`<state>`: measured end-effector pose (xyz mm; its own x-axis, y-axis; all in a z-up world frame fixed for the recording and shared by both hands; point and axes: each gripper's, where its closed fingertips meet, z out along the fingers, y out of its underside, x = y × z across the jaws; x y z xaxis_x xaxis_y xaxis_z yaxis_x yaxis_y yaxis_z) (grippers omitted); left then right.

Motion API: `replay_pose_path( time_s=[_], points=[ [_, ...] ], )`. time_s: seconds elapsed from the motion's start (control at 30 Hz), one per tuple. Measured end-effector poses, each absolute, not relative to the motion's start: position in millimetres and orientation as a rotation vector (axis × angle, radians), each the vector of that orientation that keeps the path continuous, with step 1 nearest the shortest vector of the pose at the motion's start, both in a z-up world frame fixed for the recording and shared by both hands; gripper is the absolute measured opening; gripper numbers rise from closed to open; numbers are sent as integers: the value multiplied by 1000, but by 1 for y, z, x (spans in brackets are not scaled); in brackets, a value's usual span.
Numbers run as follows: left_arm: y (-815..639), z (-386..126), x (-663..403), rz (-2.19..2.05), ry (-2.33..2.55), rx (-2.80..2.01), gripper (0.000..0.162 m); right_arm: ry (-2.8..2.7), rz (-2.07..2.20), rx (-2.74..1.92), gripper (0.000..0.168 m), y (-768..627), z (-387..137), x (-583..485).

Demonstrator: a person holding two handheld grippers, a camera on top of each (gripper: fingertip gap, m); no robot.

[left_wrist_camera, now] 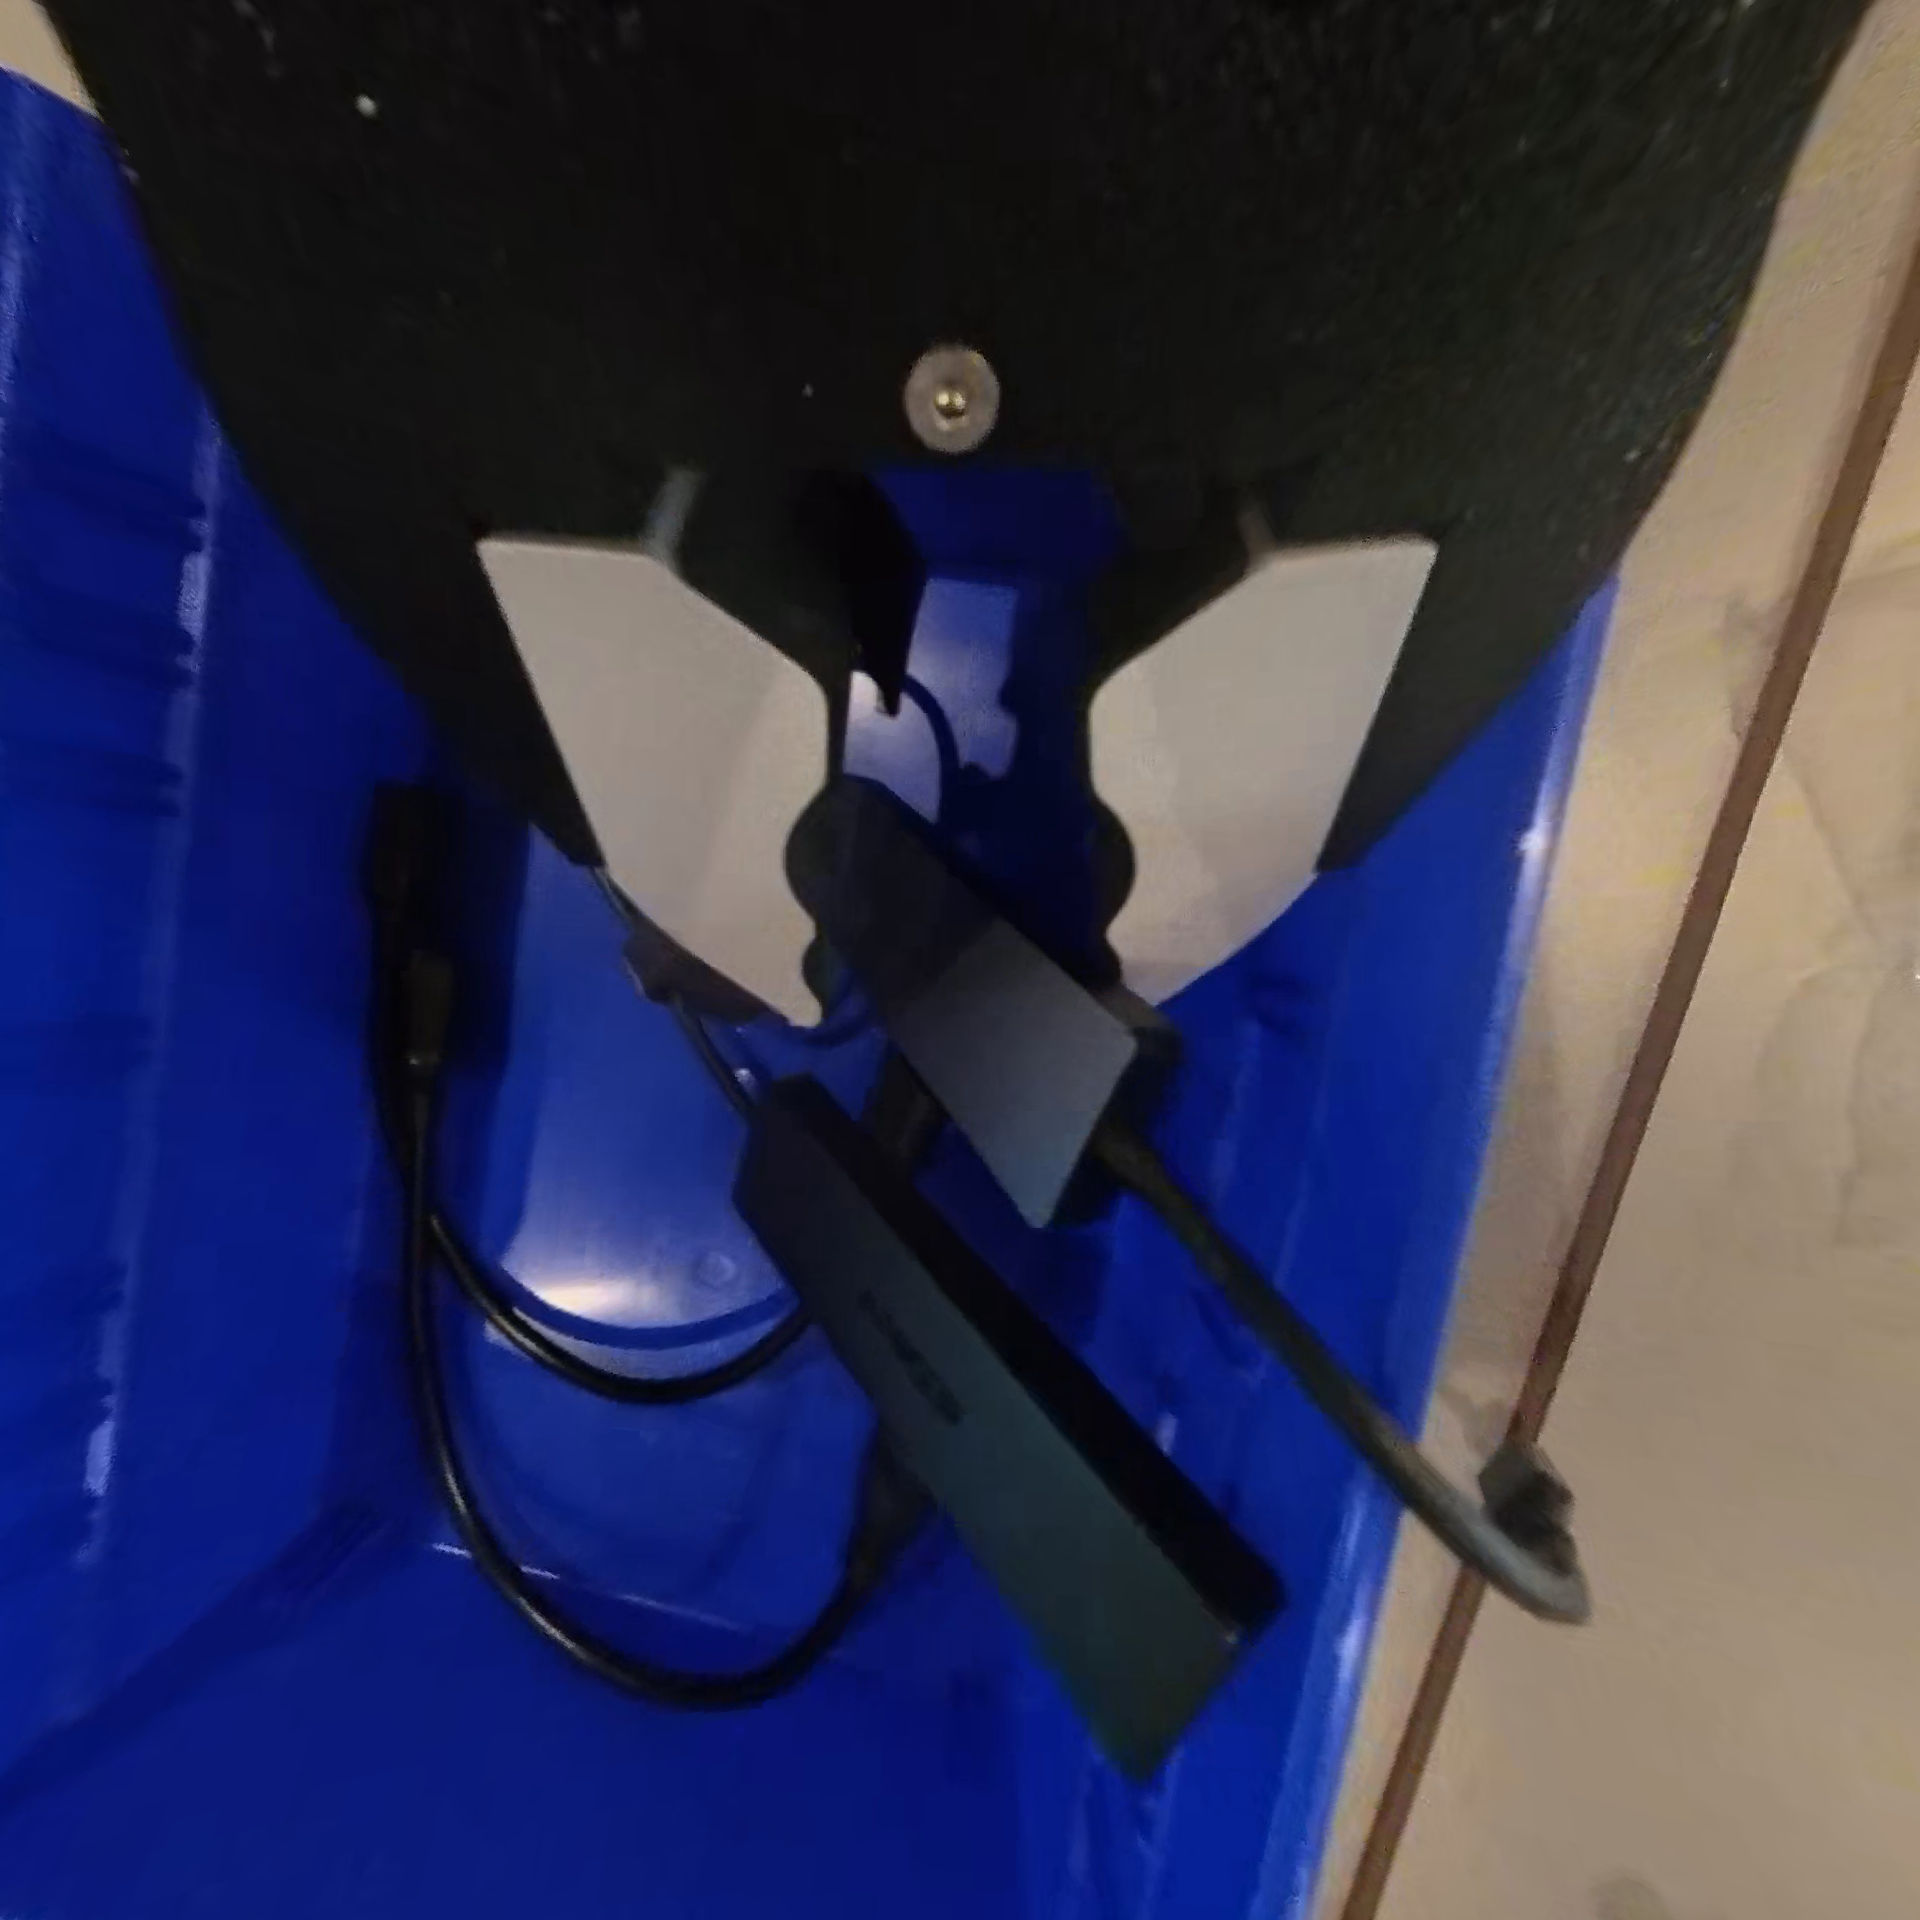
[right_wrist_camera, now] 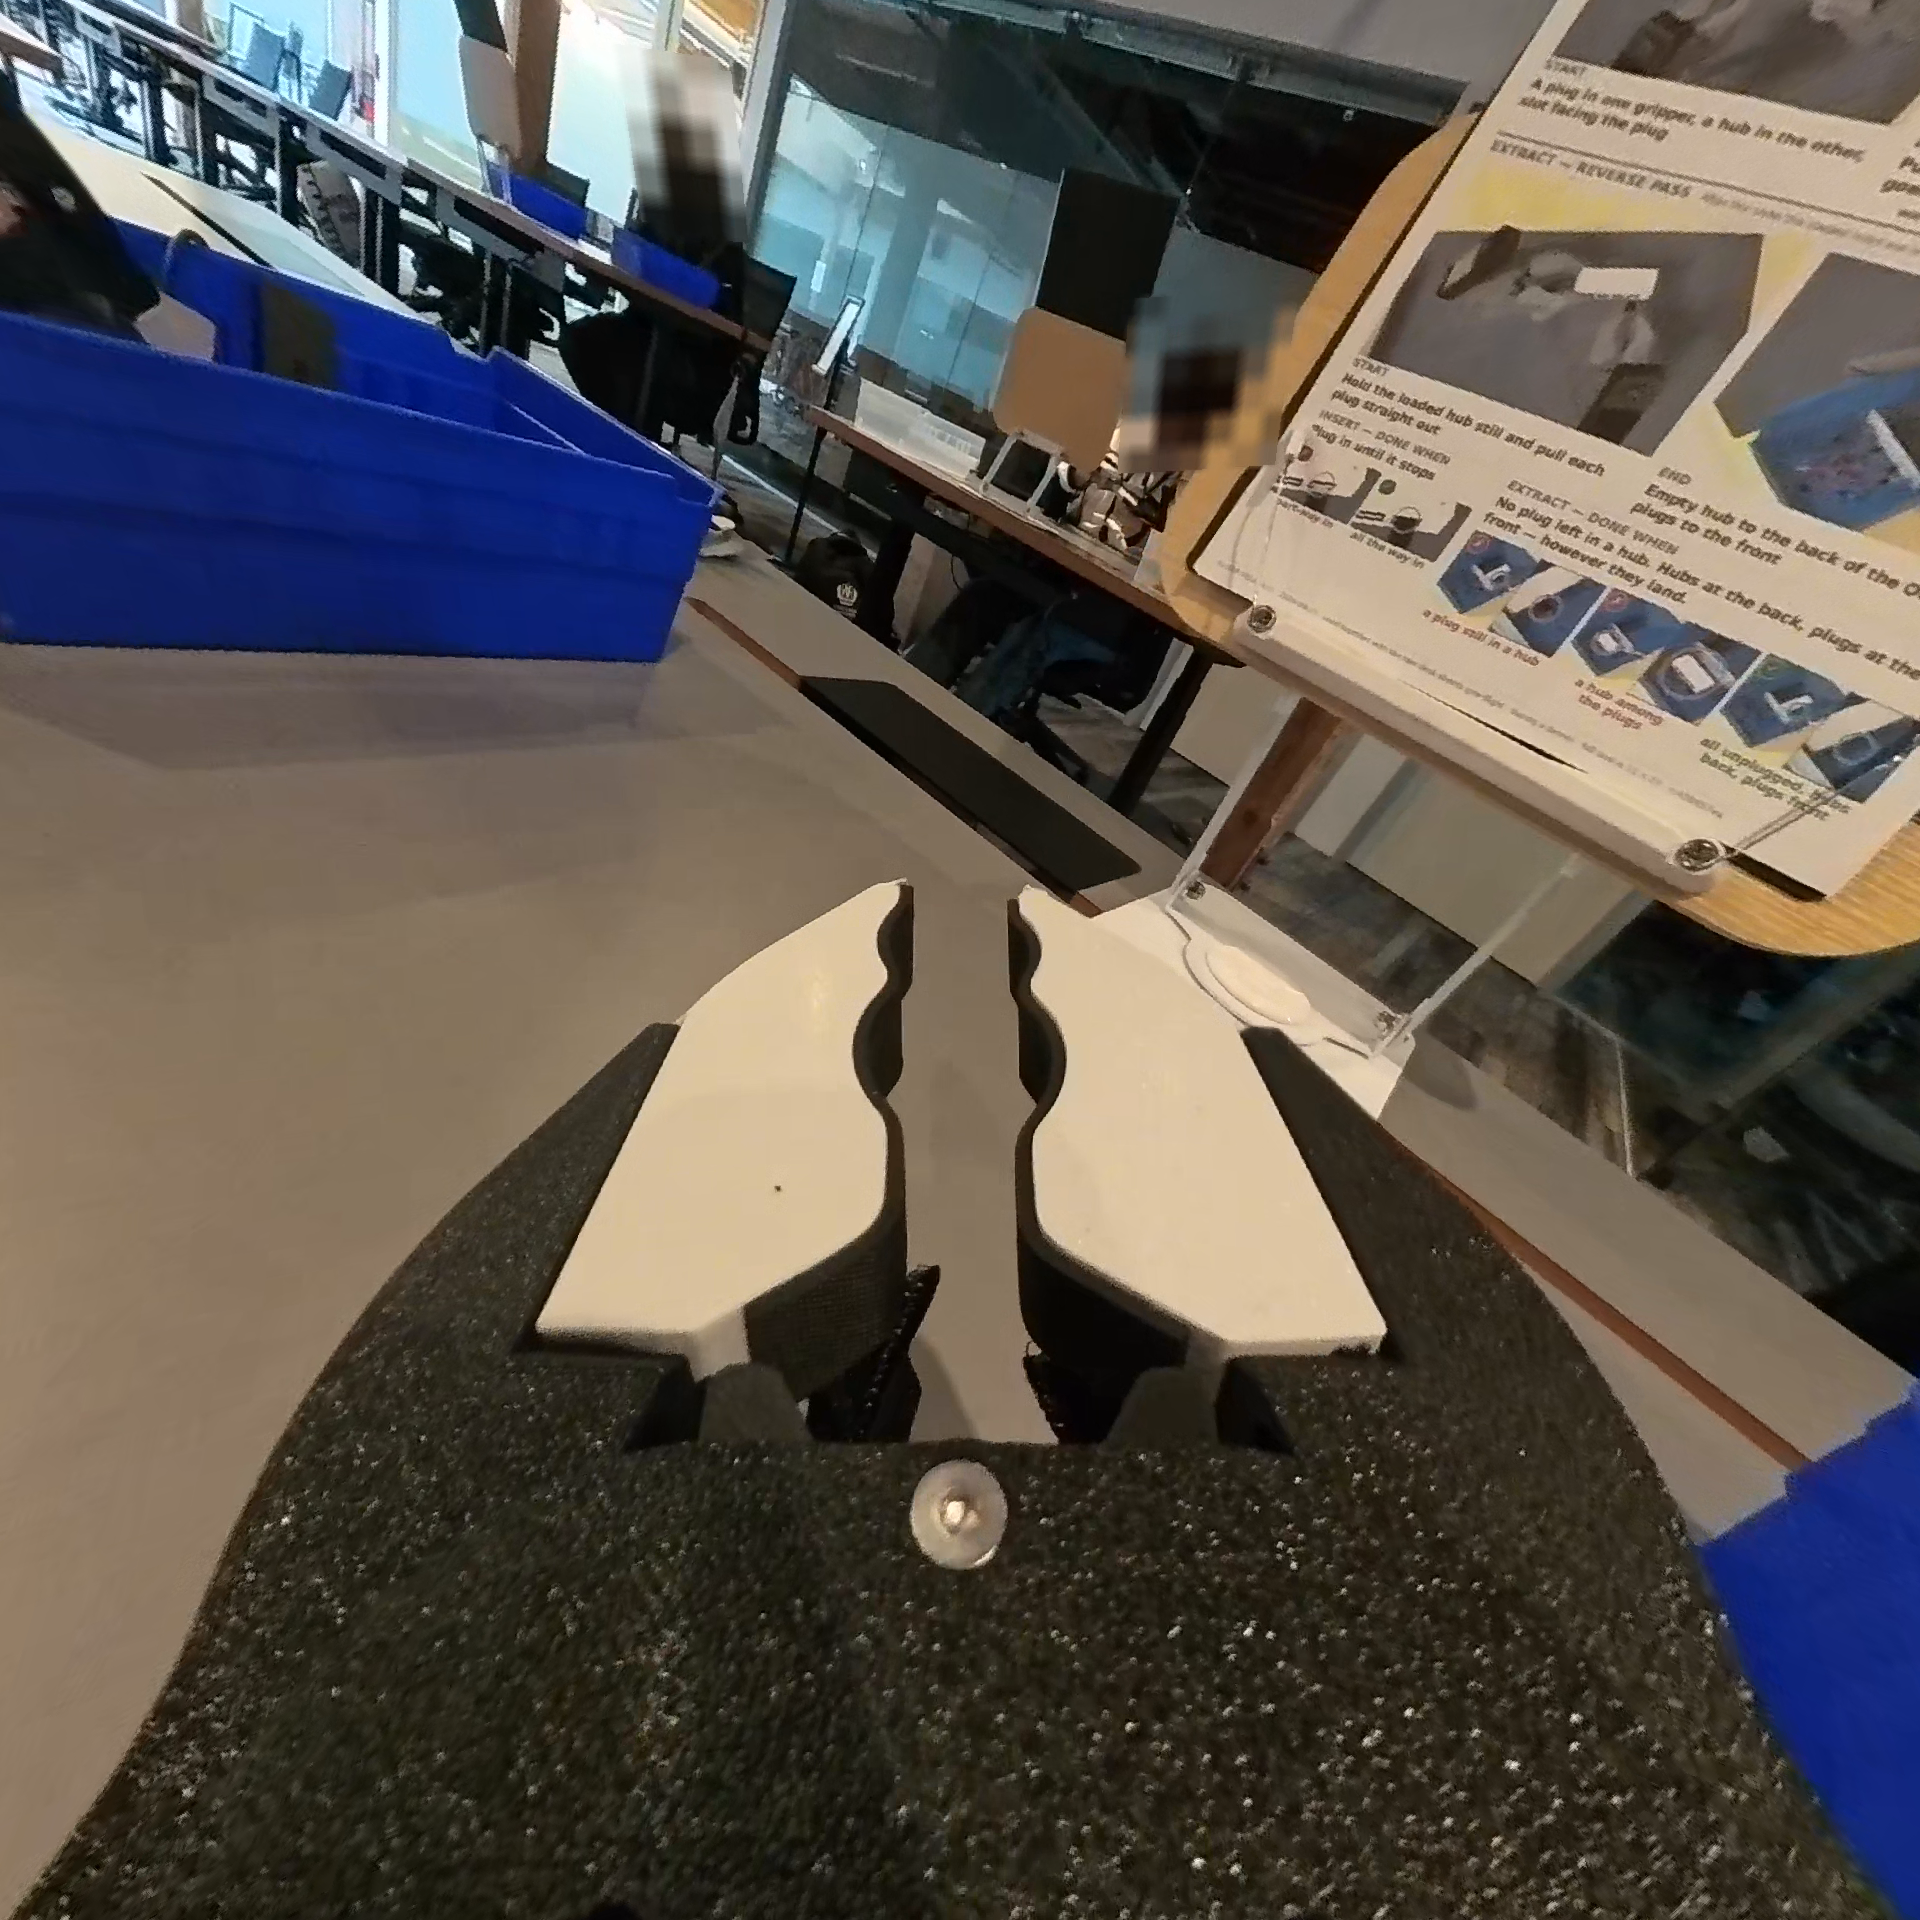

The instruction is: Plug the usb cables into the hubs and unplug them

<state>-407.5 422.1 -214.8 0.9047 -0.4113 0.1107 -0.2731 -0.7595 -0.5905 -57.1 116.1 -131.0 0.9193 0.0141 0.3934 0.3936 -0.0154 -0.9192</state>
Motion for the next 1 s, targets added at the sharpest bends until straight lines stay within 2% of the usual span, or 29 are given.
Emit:
replay_pose_path(
  time_s=[0.13,0.23,0.37,0.5,0.83,1.0],
  points=[
    [424,-208,-401,-577,425,-2420,19,-334,-306,-1566,17,116,-132,-59],
    [421,-202,-398,-671,444,-2366,12,-342,-301,-1569,17,118,-132,-60],
    [419,-185,-403,-618,511,-2266,11,-354,-308,-1570,16,118,-134,-62],
    [419,-146,-414,-476,561,-2119,11,-360,-308,-1574,16,119,-135,-63],
    [390,5,-399,-213,710,-1616,12,-366,-303,-1568,12,119,-136,-64],
    [331,78,-351,-347,806,-1300,12,-340,-241,-1538,13,117,-128,-66]
  ],
)
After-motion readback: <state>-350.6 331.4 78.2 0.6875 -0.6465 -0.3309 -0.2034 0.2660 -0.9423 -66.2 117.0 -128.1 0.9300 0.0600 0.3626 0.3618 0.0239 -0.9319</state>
